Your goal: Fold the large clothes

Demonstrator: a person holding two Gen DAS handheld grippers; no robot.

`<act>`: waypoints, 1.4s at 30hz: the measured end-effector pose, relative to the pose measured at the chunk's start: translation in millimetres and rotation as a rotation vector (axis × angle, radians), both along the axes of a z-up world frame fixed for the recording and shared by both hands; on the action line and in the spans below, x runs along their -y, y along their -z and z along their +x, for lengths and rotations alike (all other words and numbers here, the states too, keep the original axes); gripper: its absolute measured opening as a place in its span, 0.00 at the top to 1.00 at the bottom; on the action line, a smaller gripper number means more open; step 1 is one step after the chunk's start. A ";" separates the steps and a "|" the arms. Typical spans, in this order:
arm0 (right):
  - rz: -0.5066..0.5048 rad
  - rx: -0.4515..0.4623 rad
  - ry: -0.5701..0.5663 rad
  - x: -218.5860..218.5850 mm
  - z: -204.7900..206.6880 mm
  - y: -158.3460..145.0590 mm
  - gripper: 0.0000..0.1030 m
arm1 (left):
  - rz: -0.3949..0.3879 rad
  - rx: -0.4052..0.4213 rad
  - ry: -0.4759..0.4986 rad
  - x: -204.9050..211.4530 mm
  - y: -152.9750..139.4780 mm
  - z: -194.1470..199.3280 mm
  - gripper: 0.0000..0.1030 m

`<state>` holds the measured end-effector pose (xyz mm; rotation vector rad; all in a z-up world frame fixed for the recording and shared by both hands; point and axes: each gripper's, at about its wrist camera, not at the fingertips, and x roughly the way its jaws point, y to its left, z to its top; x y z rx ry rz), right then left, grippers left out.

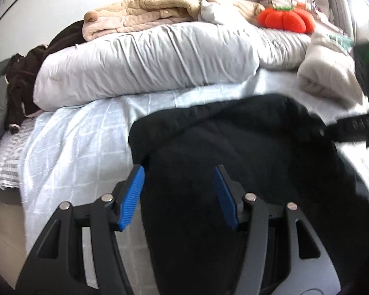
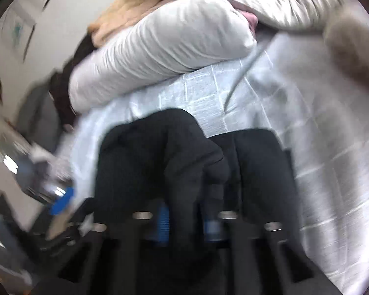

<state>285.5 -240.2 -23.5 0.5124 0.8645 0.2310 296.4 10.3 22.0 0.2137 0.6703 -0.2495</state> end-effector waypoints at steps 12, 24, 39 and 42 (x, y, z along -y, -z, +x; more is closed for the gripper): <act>-0.333 0.088 0.126 14.2 -51.9 1.4 0.74 | 0.151 -0.044 0.113 62.7 40.0 2.7 0.51; -0.383 0.050 0.213 -2.6 -5.6 40.8 0.77 | -0.025 -0.090 0.113 37.9 43.5 -13.6 0.49; -0.422 0.104 0.194 -11.4 -135.1 -37.8 0.18 | -0.027 -0.199 0.010 12.5 -1.6 -108.7 0.38; -0.458 0.095 0.196 -26.3 -166.9 -47.2 0.13 | -0.030 -0.226 -0.039 5.8 -6.9 -132.0 0.25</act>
